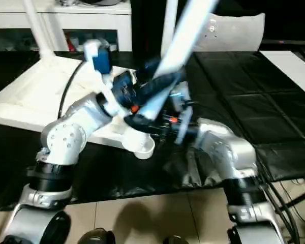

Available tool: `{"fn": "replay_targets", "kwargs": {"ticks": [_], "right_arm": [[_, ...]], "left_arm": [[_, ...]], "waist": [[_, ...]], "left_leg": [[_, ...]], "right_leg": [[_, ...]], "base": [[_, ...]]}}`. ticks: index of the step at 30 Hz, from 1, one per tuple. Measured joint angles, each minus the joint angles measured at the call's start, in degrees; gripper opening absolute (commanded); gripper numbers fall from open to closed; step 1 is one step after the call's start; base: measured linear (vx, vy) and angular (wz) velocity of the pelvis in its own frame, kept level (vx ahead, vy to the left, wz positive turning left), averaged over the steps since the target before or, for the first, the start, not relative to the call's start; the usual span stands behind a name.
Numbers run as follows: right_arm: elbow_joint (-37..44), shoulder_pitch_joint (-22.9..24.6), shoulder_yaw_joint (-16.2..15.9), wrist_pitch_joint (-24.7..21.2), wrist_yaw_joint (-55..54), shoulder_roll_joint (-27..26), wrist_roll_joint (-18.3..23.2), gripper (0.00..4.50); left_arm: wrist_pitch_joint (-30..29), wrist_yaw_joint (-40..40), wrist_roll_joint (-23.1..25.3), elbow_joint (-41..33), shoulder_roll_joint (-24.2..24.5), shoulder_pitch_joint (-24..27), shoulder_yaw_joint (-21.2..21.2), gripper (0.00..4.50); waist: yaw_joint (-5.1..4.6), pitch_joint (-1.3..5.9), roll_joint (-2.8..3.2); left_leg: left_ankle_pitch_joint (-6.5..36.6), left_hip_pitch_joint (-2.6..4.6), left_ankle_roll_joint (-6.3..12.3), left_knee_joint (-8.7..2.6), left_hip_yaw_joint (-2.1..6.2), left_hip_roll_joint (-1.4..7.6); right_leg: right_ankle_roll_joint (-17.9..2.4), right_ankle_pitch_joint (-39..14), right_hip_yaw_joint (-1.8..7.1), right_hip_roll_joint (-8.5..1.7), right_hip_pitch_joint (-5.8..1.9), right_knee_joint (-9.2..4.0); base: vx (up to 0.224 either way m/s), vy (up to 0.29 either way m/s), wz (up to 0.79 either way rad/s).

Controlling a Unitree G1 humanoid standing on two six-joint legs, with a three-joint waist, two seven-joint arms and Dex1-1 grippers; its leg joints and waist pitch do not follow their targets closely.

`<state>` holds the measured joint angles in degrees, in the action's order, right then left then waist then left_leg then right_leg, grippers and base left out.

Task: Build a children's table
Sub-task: Pick table leg, then move to table

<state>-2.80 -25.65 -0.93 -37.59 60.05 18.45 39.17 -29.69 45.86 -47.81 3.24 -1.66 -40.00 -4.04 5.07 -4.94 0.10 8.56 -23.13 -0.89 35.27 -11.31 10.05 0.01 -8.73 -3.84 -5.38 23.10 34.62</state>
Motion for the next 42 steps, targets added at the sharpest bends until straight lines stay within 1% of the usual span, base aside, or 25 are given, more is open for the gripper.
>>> {"fn": "replay_targets", "kwargs": {"ticks": [3, 5, 9, 11, 12, 15, 18, 20, 23, 24, 25, 26, 27, 29, 32, 33, 34, 35, 36, 37, 38, 39, 40, 41, 42], "right_arm": [[1.17, 1.68, 0.44, -0.86, -0.32, 0.32, 0.93, 1.91], [2.91, 2.40, 0.70, -0.51, -2.97, 0.17, 0.35, 1.91], [2.80, 3.41, 2.08, 2.82, -12.52, 0.05, -6.67, 1.91], [2.26, 3.68, 2.86, 3.75, -16.04, 0.37, -9.26, 1.91], [2.15, 3.73, 3.10, 4.34, -18.73, 0.07, -10.83, 1.91], [3.03, 4.74, 4.61, 4.25, -27.20, -1.68, -13.26, 1.91], [4.01, 6.19, 5.85, 2.86, -32.79, -3.29, -14.62, 1.91], [6.32, 7.11, 6.63, 1.85, -36.77, -5.54, -15.28, 1.91], [11.36, 10.05, 6.89, 1.84, -43.01, -7.93, -17.98, 1.91], [13.81, 11.84, 6.64, 1.68, -45.06, -8.27, -19.32, 1.91], [15.15, 13.20, 6.66, 1.49, -46.22, -8.20, -19.99, 1.91], [15.45, 13.81, 6.73, 1.34, -47.02, -8.19, -20.57, 1.91], [16.01, 14.66, 6.62, 1.72, -47.86, -8.90, -21.07, 1.91], [16.98, 16.84, 6.72, 2.25, -48.36, -10.43, -20.61, 1.91], [17.21, 18.17, 6.55, 2.26, -47.94, -11.28, -19.03, 1.91], [17.23, 18.12, 6.55, 2.26, -47.87, -11.45, -18.95, 1.91], [17.23, 18.02, 6.27, 2.32, -47.69, -11.48, -19.06, 1.91], [17.23, 18.03, 5.89, 2.53, -47.46, -11.38, -19.26, 1.91], [17.22, 17.87, 4.89, 2.90, -47.01, -11.23, -19.58, 1.91], [17.22, 17.61, 3.94, 3.17, -46.68, -11.25, -19.63, 1.91], [17.32, 17.55, 3.08, 3.37, -46.27, -11.38, -19.63, 1.91], [17.46, 17.53, 2.54, 3.41, -45.98, -11.63, -19.60, 1.91], [17.54, 17.30, 2.43, 3.44, -45.71, -11.59, -19.59, 1.91], [17.57, 17.14, 2.18, 3.48, -45.44, -11.52, -19.58, 1.91], [17.74, 17.27, 2.02, 3.52, -44.98, -11.34, -19.54, 1.91]], "left_arm": [[0.02, -0.08, -0.64, 1.14, 0.51, -0.20, -2.05, 4.50], [0.89, -0.08, 1.41, 2.58, 1.87, -0.20, -1.80, 4.50], [6.58, -1.27, 13.62, 8.73, 10.44, -0.01, 2.45, 4.50], [8.52, -1.81, 18.20, 11.29, 13.19, 0.12, 4.30, 4.50], [9.78, -2.36, 21.24, 12.88, 14.87, 0.10, 6.00, 4.50], [11.77, -5.57, 27.85, 17.00, 18.15, 0.30, 8.49, 4.50], [11.98, -9.33, 30.14, 17.44, 18.60, 1.75, 7.82, 4.50], [11.82, -12.95, 30.18, 14.38, 17.05, 4.61, 5.86, 4.50], [10.31, -21.47, 31.54, 7.99, 14.41, 11.39, 3.75, 4.50], [9.63, -25.22, 31.73, 3.26, 12.54, 16.22, 1.98, 4.50], [9.36, -27.28, 31.69, 0.36, 10.86, 19.51, 1.06, 4.50], [8.85, -28.33, 31.69, -0.38, 10.13, 21.18, 0.96, 4.50], [8.42, -29.91, 31.73, -3.11, 9.42, 23.92, 0.73, 4.50], [8.91, -31.55, 31.91, -7.70, 7.84, 28.07, 0.76, 4.50], [8.71, -34.32, 33.24, -9.67, 7.50, 29.33, 0.89, 4.50], [8.72, -35.79, 34.60, -10.01, 7.60, 29.32, 0.85, 4.50], [8.72, -37.37, 36.34, -10.10, 7.77, 29.06, 1.03, 4.50], [8.69, -38.56, 37.59, -10.15, 7.80, 28.55, 1.10, 4.50], [8.59, -39.62, 38.63, -10.22, 7.80, 28.06, 1.08, 4.50], [8.30, -40.22, 39.02, -10.43, 7.82, 28.11, 1.06, 4.50], [8.14, -40.58, 39.44, -10.54, 8.00, 28.19, 1.11, 4.50], [8.12, -40.83, 39.78, -11.06, 8.00, 28.33, 1.19, 4.50], [7.89, -41.27, 40.16, -11.79, 8.04, 28.56, 1.30, 4.50], [7.47, -41.60, 40.60, -12.44, 8.14, 29.27, 1.28, 4.50], [7.10, -41.58, 40.67, -12.82, 8.00, 30.15, 1.41, 4.50]], "waist": [[-0.09, 0.01, 0.03], [-0.01, 0.03, 0.14], [-0.12, 0.06, 0.19], [-0.14, 0.06, 0.19], [-0.13, 0.06, 0.19], [-0.08, 0.06, 0.19], [-0.02, 0.02, 0.25], [-0.11, 0.03, 0.27], [-0.14, 0.04, 0.24], [-0.35, 0.05, 0.22], [-0.34, 0.04, 0.21], [-0.27, 0.01, 0.17], [-0.28, -0.02, 0.07], [-0.32, 0.00, -0.01], [-0.26, -0.06, -0.19], [-0.41, -0.06, -0.19], [-0.68, -0.10, 0.00], [-1.51, -0.12, 0.09], [-2.18, -0.14, 0.14], [-3.00, -0.26, 0.34], [-3.36, -0.27, 0.36], [-3.32, -0.18, 0.01], [-3.12, 0.13, -0.86], [-2.40, 0.01, -1.05], [-1.19, -0.24, -1.20]], "left_leg": [[0.00, 0.02, -0.01, -0.15, 0.00, 0.00], [-0.01, 0.03, -0.02, -0.35, 0.00, -0.02], [-0.04, 0.05, -0.07, -0.83, 0.00, -0.09], [-0.04, 0.04, -0.07, -0.84, -0.02, -0.10], [-0.04, 0.04, -0.07, -0.84, -0.02, -0.12], [-0.04, 0.04, -0.07, -0.96, -0.03, -0.18], [-0.01, 0.02, -0.08, -1.07, -0.04, -0.22], [0.02, -0.01, -0.13, -1.29, -0.10, -0.21], [0.06, -0.01, -0.22, -1.62, -0.13, -0.17], [0.11, -0.01, -0.28, -1.73, -0.18, -0.16], [0.17, -0.02, -0.35, -1.72, -0.18, -0.15], [0.17, -0.03, -0.36, -1.73, -0.17, -0.11], [0.16, -0.09, -0.37, -1.76, -0.18, -0.08], [0.17, -0.02, -0.38, -1.77, -0.18, -0.07], [0.16, 0.00, -0.39, -1.73, -0.16, -0.09], [0.15, 0.05, -0.41, -1.70, -0.06, -0.09], [0.13, -0.39, -0.43, -1.69, 1.06, -0.44], [0.05, -0.89, -0.57, -1.59, 2.38, -0.65], [-0.19, -1.24, -0.96, -1.63, 3.98, -0.83], [-0.31, -1.29, -1.16, -1.57, 5.54, -1.03], [-0.53, -1.30, -1.52, -1.58, 7.05, -1.35], [-0.74, -1.41, -1.88, -1.72, 8.31, -2.01], [-0.88, -1.50, -2.11, -1.74, 9.02, -2.51], [-0.13, -1.21, -2.51, -1.17, 8.21, -2.07], [3.25, -1.05, -1.45, 1.48, 6.64, -1.66]], "right_leg": [[0.00, 0.00, -0.04, 0.00, 0.04, -0.05], [0.00, 0.00, -0.05, 0.02, 0.02, -0.24], [0.10, -0.06, -0.04, 0.06, 0.05, -0.75], [0.25, -0.15, 0.00, 0.06, 0.06, -0.77], [0.25, -0.15, 0.02, 0.06, 0.05, -0.77], [0.25, -0.15, 0.09, 0.06, 0.08, -0.73], [0.24, -0.15, 0.13, 0.05, 0.13, -0.63], [0.07, -0.07, 0.14, 0.06, 0.24, -0.62], [0.11, -0.31, 0.10, 0.10, 0.40, -0.58], [0.11, -0.40, 0.11, 0.12, 0.48, -0.60], [0.13, -0.53, 0.10, 0.12, 0.48, -0.57], [0.14, -0.56, 0.07, 0.15, 0.49, -0.57], [0.29, -0.65, 0.08, 0.18, 0.59, -0.57], [0.54, -0.80, 0.09, 0.19, 0.55, -0.59], [0.57, -0.78, 0.11, 0.19, 0.53, -0.58], [0.60, -0.79, 0.10, 0.25, 0.43, -0.67], [0.65, -0.82, -0.70, 0.02, 0.08, -0.73], [0.65, -0.89, -1.58, 0.08, -0.31, -1.04], [0.43, -1.08, -2.16, 0.46, -0.72, -1.10], [-0.52, -1.74, -2.39, 1.09, -1.13, -0.20], [-2.36, -3.33, -2.16, 1.81, -1.38, 1.21], [-3.36, -4.91, -1.38, 2.21, -1.54, 3.01], [-2.50, -5.36, -1.36, 2.13, -1.45, 3.64], [-1.43, -5.60, -1.65, 2.25, -1.21, 3.49], [-1.65, -5.51, -1.71, 2.15, -1.33, 3.41]], "base": [[0.000, 0.000, 0.00], [0.000, 0.000, 0.00], [0.000, 0.000, 0.00], [0.000, 0.000, 0.00], [0.000, 0.000, 0.00], [0.000, 0.000, 0.00], [0.000, 0.000, 0.00], [0.026, -0.008, 0.00], [0.017, -0.006, 0.00], [0.000, 0.000, 0.00], [0.000, 0.000, 0.00], [0.000, 0.000, 0.00], [0.000, 0.000, 0.00], [0.000, 0.000, 0.00], [0.000, 0.000, 0.00], [0.000, 0.000, 0.00], [-0.037, -0.004, 0.19], [-0.031, -0.041, 0.49], [-0.031, -0.041, 0.49], [-0.022, -0.086, 0.56], [-0.007, -0.152, 0.70], [-0.007, -0.152, 0.70], [0.014, -0.210, 0.65], [-0.007, -0.209, 0.16], [-0.007, -0.209, 0.16]]}}
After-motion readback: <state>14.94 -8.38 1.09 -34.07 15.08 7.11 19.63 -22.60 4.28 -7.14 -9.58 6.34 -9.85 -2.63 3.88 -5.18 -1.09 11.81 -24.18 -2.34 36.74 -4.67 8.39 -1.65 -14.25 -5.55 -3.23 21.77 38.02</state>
